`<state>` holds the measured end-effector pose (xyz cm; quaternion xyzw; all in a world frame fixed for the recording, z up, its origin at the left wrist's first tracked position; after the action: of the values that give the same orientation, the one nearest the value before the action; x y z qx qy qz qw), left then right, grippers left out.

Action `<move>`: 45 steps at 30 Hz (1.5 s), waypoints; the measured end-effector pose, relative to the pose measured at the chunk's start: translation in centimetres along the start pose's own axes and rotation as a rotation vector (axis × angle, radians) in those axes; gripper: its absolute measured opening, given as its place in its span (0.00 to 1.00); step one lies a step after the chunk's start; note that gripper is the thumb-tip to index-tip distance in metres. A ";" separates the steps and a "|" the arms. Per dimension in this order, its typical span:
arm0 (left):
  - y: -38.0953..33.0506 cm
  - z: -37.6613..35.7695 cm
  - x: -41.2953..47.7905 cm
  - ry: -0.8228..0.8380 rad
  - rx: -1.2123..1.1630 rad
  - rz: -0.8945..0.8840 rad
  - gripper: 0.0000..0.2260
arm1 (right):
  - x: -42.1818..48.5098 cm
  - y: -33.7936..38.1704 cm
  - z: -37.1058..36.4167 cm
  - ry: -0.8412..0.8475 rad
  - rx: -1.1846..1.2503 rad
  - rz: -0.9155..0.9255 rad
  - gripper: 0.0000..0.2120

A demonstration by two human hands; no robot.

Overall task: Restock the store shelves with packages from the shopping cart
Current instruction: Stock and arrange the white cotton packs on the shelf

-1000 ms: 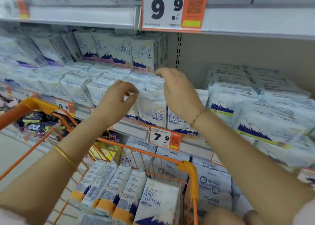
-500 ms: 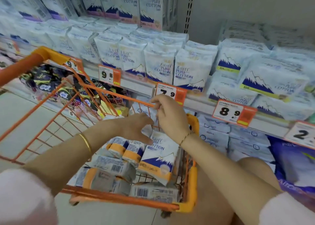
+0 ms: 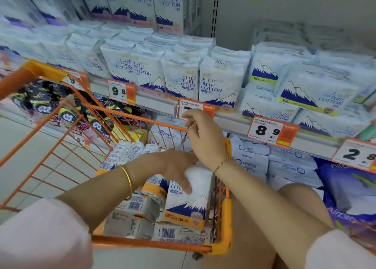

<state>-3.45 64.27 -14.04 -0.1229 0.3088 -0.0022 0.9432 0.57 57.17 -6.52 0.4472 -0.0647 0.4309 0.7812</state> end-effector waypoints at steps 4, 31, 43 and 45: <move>-0.2 4.6 -3.2 -0.053 -0.095 0.022 0.30 | 0.7 0.7 2.2 -0.088 0.129 -0.044 0.12; -0.5 25.0 3.3 -0.756 -0.179 0.092 0.19 | 17.3 -1.7 16.3 -0.094 -0.624 0.310 0.20; -0.4 25.3 3.9 -0.712 -0.117 0.178 0.17 | 21.1 -5.2 17.0 -0.058 -0.456 0.098 0.18; -0.6 25.3 3.7 -0.729 -0.094 0.179 0.17 | 21.1 -5.7 16.8 -0.046 -0.464 0.086 0.18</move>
<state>14.37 69.26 3.65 -0.1315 -0.0380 0.1383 0.9809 22.60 56.15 10.03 0.2619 -0.1987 0.4269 0.8424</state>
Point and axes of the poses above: each hand's wrist, its own x-axis towards the middle knuckle, its own z-axis out of the back of the hand, y = z × x, the point moved 5 cm from there along x, towards the middle knuckle, and after that the axes turned 9 degrees about z, right-handed, at the moved point
